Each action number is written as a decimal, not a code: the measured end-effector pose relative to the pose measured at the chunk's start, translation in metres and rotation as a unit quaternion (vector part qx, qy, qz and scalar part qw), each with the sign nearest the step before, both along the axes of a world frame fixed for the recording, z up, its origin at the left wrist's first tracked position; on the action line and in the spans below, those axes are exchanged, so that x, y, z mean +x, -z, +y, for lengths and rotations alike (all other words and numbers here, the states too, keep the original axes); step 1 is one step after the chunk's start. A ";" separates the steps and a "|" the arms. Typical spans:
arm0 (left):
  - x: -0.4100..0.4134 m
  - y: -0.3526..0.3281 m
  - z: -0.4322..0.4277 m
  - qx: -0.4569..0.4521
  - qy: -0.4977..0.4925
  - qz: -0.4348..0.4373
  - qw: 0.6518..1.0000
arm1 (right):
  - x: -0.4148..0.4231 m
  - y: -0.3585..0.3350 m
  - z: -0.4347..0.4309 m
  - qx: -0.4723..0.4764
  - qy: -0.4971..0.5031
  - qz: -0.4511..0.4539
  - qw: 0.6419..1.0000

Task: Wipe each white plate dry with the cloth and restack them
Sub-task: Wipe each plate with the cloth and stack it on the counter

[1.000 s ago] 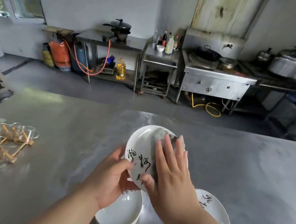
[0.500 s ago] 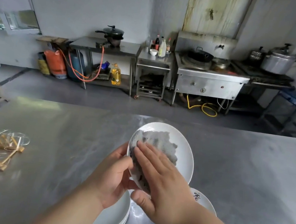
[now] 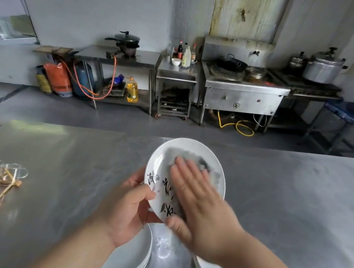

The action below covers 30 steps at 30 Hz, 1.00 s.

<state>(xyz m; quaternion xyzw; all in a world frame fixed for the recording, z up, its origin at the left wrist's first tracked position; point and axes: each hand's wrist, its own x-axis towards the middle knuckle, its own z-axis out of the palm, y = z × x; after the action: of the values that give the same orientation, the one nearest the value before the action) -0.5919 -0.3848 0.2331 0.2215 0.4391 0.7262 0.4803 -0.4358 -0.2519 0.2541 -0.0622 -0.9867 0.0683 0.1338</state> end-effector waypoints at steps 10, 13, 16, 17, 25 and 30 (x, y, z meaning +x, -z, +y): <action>0.000 -0.011 0.001 0.026 0.012 -0.001 1.000 | 0.009 0.013 -0.019 -0.039 -0.065 0.027 0.997; 0.002 -0.009 0.001 0.013 0.005 -0.002 1.000 | 0.013 0.003 0.011 0.022 0.052 -0.060 0.997; 0.004 -0.009 0.004 0.013 0.007 -0.001 1.000 | 0.011 0.002 0.014 -0.011 0.112 -0.074 0.991; 0.005 -0.009 0.006 0.013 0.009 -0.002 1.000 | 0.009 0.005 0.003 -0.038 0.096 -0.052 0.993; 0.003 -0.004 0.008 0.010 -0.024 -0.039 0.999 | 0.020 0.014 -0.007 -0.045 0.036 -0.014 0.998; 0.006 -0.006 0.015 0.023 -0.040 -0.039 0.998 | 0.023 0.014 -0.021 -0.064 0.094 -0.015 0.993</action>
<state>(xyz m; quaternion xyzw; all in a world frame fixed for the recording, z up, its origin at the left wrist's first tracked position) -0.5859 -0.3703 0.2387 0.1862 0.4114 0.7631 0.4624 -0.4130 -0.2726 0.2405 -0.1640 -0.9721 0.1172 0.1204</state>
